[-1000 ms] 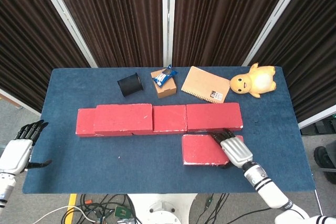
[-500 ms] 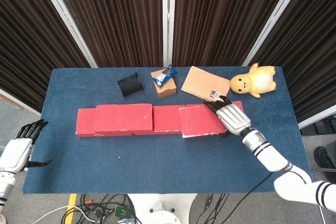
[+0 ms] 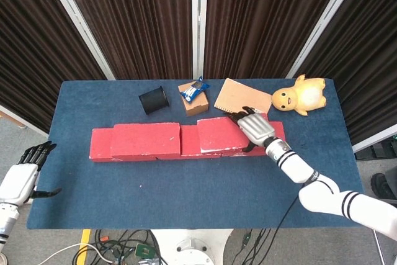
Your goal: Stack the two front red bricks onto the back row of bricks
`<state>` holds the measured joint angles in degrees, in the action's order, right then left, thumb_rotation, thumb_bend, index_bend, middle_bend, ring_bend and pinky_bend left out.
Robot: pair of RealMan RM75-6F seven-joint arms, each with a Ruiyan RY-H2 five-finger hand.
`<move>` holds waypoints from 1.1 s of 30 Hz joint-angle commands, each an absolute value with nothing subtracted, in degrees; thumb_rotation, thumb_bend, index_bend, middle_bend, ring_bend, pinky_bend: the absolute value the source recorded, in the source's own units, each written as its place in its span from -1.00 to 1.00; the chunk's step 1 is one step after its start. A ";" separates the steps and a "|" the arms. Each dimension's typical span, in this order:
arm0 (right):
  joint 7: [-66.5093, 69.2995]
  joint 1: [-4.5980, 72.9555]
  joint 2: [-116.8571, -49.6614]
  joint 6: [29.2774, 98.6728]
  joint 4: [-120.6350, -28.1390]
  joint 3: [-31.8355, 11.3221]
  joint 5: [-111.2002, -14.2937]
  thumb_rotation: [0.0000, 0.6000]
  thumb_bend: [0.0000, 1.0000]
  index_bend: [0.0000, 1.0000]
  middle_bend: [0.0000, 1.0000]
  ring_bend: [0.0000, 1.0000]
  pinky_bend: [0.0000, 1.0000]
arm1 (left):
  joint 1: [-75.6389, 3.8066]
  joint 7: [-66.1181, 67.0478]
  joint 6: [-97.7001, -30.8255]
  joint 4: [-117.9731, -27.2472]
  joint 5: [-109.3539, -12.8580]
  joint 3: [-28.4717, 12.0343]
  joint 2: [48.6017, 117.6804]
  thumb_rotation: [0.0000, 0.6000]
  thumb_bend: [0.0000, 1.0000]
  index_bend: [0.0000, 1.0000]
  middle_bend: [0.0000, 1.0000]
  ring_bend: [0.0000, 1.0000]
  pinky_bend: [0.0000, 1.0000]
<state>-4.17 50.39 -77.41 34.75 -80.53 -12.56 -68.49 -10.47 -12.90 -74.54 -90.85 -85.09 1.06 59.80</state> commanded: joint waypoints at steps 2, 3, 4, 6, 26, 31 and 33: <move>-5.46 52.14 -79.75 34.70 -79.43 -12.85 -66.49 1.00 -1.00 -1.00 -0.43 -0.62 -1.00 | -10.43 -13.65 -74.37 -90.56 -85.08 1.07 59.75 1.00 -1.00 -0.99 -1.00 -1.00 -1.00; -5.83 52.41 -80.15 34.79 -79.30 -12.84 -66.02 1.00 -1.00 -1.00 -0.43 -0.62 -1.00 | -10.47 -14.09 -74.18 -90.45 -85.04 1.08 59.75 1.00 -1.00 -0.99 -1.00 -1.00 -1.00; -6.27 52.63 -80.56 34.97 -79.20 -12.83 -65.40 1.00 -1.00 -1.00 -0.43 -0.62 -1.00 | -10.51 -14.59 -73.94 -90.31 -84.93 1.08 59.73 1.00 -1.00 -0.99 -1.00 -1.00 -1.00; -8.05 52.99 -81.54 35.86 -79.19 -12.65 -63.51 1.00 -1.00 -1.00 -0.43 -0.62 -1.00 | -10.59 -15.53 -73.56 -89.83 -84.80 1.06 59.76 1.00 -1.00 -0.99 -1.00 -1.00 -1.00; -17.06 57.27 -85.17 37.84 -80.19 -10.53 -50.41 1.00 -1.00 -1.00 -0.43 -0.62 -1.00 | -10.31 -19.12 -74.25 -87.27 -86.35 1.28 60.41 1.00 -1.00 -0.99 -1.00 -1.00 -1.00; -17.39 57.93 -85.68 37.97 -79.67 -10.29 -49.25 1.00 -1.00 -1.00 -0.43 -0.62 -1.00 | -10.23 -19.03 -74.68 -87.43 -86.99 1.44 60.30 1.00 -1.00 -0.99 -1.00 -1.00 -1.00; -17.34 58.16 -85.88 37.96 -79.44 -10.28 -48.72 1.00 -1.00 -1.00 -0.43 -0.62 -1.00 | -10.21 -19.12 -74.68 -87.45 -87.04 1.49 60.24 1.00 -1.00 -0.99 -1.00 -1.00 -1.00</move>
